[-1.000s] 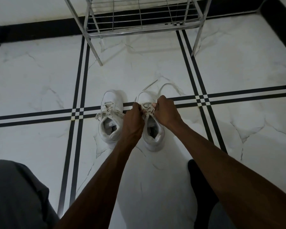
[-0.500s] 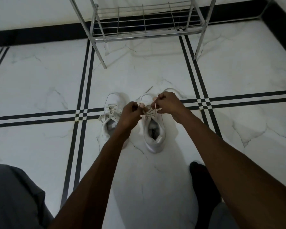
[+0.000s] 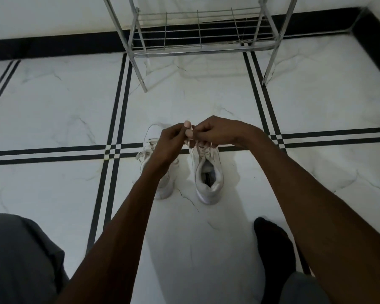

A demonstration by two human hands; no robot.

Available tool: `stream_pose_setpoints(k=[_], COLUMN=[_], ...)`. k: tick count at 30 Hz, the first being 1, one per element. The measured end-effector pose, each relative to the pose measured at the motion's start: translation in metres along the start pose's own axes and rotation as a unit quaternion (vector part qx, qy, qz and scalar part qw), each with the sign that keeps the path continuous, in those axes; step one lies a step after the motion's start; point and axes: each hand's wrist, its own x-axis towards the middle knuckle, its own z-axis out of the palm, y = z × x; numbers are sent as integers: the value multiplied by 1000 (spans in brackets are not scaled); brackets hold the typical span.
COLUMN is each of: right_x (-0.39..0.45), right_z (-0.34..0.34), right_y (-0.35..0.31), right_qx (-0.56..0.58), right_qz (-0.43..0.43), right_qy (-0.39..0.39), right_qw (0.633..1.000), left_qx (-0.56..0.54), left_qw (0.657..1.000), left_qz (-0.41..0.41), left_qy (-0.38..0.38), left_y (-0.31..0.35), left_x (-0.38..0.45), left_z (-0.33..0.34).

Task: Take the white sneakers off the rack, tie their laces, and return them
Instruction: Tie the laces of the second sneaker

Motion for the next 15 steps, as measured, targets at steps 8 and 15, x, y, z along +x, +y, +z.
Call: stream_pose_setpoints(k=[8, 15], right_x=[5, 14], right_z=[-16, -2], right_y=[14, 27], right_qx=[-100, -57], right_qz=[-31, -72], right_qy=[56, 254], right_qw=[993, 963], left_qx=[-6, -37], left_qw=[997, 997], left_qz=[-71, -66], left_qy=[-1, 0], left_y=[-10, -14], left_x=[-3, 1], left_z=[17, 19])
